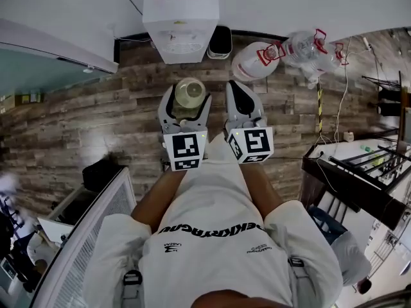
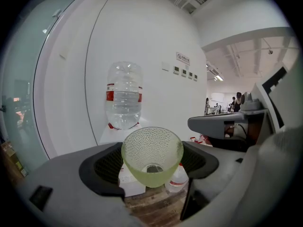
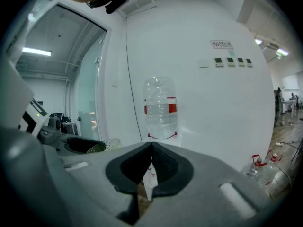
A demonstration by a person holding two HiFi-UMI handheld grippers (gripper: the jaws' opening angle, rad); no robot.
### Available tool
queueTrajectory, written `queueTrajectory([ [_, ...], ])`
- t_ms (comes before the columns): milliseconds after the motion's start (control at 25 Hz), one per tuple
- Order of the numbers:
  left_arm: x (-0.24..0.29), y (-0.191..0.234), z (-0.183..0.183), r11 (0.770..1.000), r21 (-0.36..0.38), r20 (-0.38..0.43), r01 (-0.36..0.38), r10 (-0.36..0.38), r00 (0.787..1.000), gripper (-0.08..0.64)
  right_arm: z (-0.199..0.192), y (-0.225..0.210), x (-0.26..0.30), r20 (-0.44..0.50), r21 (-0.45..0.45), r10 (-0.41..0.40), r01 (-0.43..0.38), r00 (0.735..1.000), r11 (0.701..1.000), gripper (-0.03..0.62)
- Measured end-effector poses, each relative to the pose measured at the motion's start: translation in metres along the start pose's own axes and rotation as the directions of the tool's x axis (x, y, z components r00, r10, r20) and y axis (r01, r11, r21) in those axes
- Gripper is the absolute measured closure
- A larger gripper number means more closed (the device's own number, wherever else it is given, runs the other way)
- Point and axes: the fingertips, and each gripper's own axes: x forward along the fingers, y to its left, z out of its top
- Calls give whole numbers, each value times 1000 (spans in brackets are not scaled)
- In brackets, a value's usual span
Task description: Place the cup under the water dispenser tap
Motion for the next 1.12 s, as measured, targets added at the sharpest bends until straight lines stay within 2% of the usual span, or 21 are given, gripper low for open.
queueTrajectory([
  [240,38,16,-16,1000,-18,-37,-16,15,999,192,-17,-20,35,-22,22,-3,3,1000,1000,594],
  [480,88,26,-25,998,-15,-30,-55,55,998,192,-39,-48,82,-22,38,26,-25,999,999,594],
  [680,129,27,-46,995,-40,-59,-89,86,995,192,-65,-73,114,-30,66,41,-39,999,997,595],
  [1120,207,42,-99,988,-60,-96,-140,134,986,192,-135,-101,161,-120,89,54,-43,991,995,595],
])
